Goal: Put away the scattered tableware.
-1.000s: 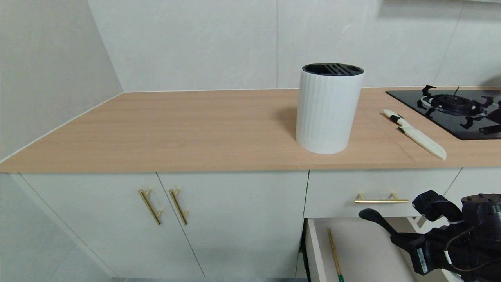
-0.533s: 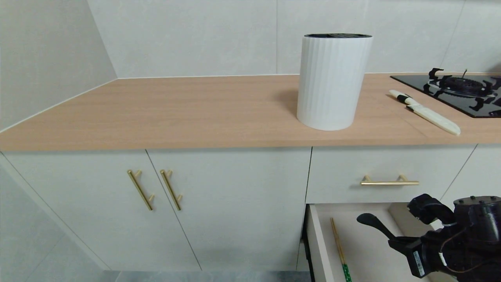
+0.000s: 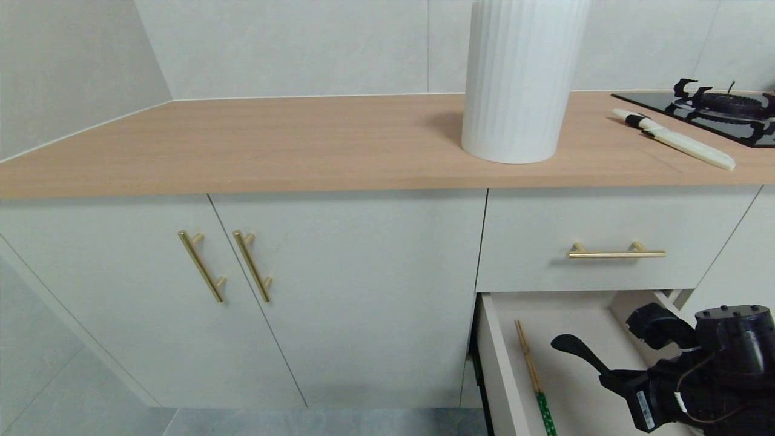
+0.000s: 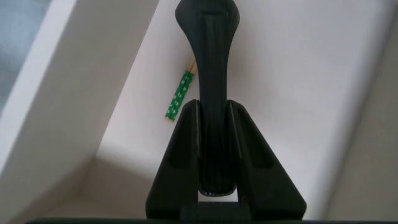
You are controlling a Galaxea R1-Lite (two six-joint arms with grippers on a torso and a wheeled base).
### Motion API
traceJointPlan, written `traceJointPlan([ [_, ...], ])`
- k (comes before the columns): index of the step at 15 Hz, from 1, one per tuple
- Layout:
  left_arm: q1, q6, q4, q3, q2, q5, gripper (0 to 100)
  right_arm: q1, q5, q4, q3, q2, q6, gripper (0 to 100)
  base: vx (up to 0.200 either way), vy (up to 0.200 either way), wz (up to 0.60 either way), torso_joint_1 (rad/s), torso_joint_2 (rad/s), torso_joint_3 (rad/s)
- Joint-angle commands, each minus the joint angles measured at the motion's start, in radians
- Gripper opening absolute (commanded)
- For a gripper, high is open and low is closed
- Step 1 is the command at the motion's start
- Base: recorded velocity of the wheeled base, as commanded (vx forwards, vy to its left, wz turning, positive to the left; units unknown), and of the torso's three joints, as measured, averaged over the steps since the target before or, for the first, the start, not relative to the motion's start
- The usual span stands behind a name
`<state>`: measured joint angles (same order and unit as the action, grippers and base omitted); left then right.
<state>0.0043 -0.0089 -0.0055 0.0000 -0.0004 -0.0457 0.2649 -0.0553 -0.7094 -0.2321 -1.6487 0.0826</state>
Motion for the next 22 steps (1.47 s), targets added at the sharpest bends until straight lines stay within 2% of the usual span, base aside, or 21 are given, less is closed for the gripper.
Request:
traceJointPlan([
  [1,0.0,0.0,-0.001,0.0,0.0,0.0,100,0.0,0.0,-0.001,-0.001,-0.01,0.0,0,0.0,0.0,0.0,-0.017,0.06,0.036],
  [10,0.0,0.0,-0.001,0.0,0.0,0.0,100,-0.001,0.014,-0.036,-0.007,-0.057,-0.003,0,0.0,0.0,0.0,0.0,0.0,0.006],
  [12,0.0,0.0,-0.001,0.0,0.0,0.0,100,0.0,0.077,-0.071,-0.016,-0.118,-0.014,0,0.0,0.0,0.0,0.0,0.0,0.0],
  [13,0.0,0.0,-0.001,0.0,0.0,0.0,100,0.002,0.146,-0.125,-0.026,-0.192,-0.047,0,0.0,0.0,0.0,0.0,0.0,0.0],
  [15,0.0,0.0,-0.001,0.0,0.0,0.0,100,0.023,0.203,-0.18,-0.038,-0.29,-0.107,0,0.0,0.0,0.0,0.0,0.0,0.0],
  [19,0.0,0.0,-0.001,0.0,0.0,0.0,100,0.045,0.242,-0.295,-0.084,-0.465,-0.237,0,0.0,0.0,0.0,0.0,0.0,0.0],
  [22,0.0,0.0,-0.001,0.0,0.0,0.0,100,0.045,0.304,-0.409,-0.095,-0.592,-0.259,0,0.0,0.0,0.0,0.0,0.0,0.0],
])
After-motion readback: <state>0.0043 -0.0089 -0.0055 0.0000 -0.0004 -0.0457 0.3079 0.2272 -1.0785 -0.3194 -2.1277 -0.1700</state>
